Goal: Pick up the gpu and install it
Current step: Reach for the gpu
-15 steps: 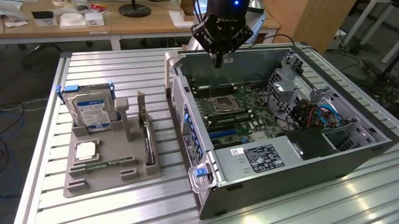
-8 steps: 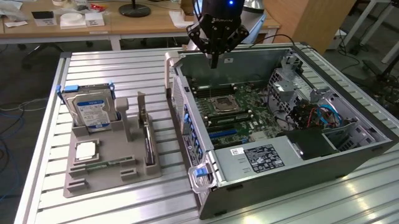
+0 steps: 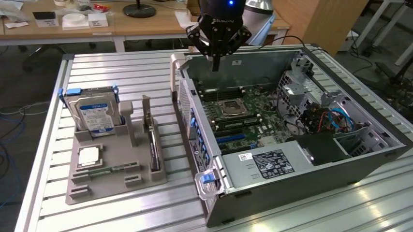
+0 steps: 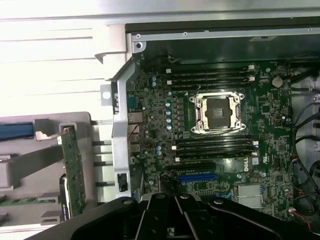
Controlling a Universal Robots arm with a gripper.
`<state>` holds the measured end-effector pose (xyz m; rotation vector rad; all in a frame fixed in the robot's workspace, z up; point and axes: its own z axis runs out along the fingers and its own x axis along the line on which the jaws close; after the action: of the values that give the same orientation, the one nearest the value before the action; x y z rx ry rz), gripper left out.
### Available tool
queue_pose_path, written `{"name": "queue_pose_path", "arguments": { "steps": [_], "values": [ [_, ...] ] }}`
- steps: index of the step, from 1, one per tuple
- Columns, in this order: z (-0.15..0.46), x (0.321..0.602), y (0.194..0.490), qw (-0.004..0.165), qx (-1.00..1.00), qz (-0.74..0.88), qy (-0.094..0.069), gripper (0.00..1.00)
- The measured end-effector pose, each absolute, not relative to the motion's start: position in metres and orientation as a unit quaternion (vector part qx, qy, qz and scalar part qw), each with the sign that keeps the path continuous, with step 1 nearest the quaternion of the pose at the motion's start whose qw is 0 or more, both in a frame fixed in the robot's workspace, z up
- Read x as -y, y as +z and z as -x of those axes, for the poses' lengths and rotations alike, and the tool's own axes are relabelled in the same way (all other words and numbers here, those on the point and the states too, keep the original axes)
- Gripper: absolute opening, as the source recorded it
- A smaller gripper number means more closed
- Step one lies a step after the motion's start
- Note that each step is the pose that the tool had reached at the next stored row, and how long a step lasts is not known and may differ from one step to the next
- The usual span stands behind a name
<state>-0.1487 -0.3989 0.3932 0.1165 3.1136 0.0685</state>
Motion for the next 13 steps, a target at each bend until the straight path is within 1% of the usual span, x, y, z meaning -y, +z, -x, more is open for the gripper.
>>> {"name": "queue_pose_path", "arguments": {
  "steps": [13],
  "values": [
    [0.1552, 0.3988, 0.3932, 0.012, -0.999, -0.037, 0.022, 0.11]
  ]
}}
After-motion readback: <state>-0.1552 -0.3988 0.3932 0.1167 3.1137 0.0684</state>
